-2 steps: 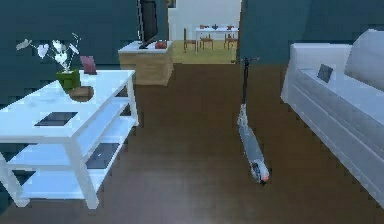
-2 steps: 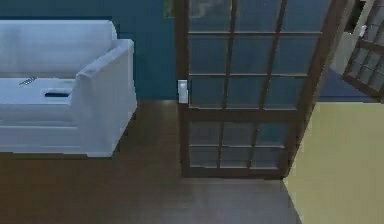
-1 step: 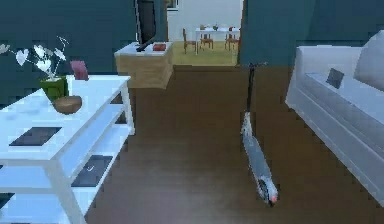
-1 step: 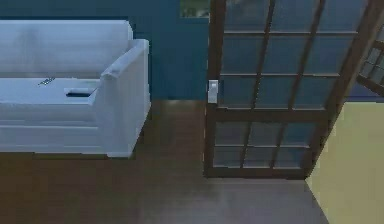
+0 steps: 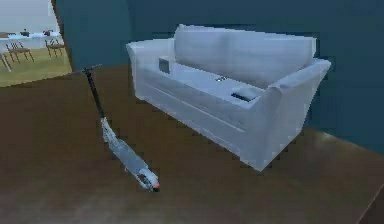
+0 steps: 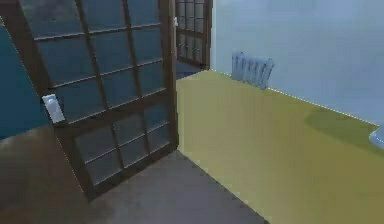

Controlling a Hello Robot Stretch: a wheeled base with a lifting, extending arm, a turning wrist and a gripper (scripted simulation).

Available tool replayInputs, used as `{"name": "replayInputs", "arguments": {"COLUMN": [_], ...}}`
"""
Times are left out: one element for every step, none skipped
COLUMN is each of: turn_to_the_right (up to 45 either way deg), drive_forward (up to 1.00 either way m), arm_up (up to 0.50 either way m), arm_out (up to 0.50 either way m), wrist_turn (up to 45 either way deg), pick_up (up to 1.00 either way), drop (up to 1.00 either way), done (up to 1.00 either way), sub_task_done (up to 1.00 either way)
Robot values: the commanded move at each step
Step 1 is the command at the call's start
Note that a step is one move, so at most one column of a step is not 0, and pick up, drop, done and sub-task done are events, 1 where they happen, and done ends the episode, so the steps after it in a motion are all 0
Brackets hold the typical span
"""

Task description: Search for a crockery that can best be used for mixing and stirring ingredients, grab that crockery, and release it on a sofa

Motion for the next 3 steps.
{"name": "replayInputs", "arguments": {"turn_to_the_right": [45.0, 0.0, -45.0], "drive_forward": [0.0, 0.05, 0.0], "arm_up": [0.0, 0.0, 0.0], "arm_out": [0.0, 0.0, 0.0], "wrist_turn": [0.0, 0.0, 0.0], "pick_up": [0.0, 0.0, 0.0], "drop": [0.0, 0.0, 0.0], "done": [0.0, 0.0, 0.0], "sub_task_done": [0.0, 0.0, 0.0]}}
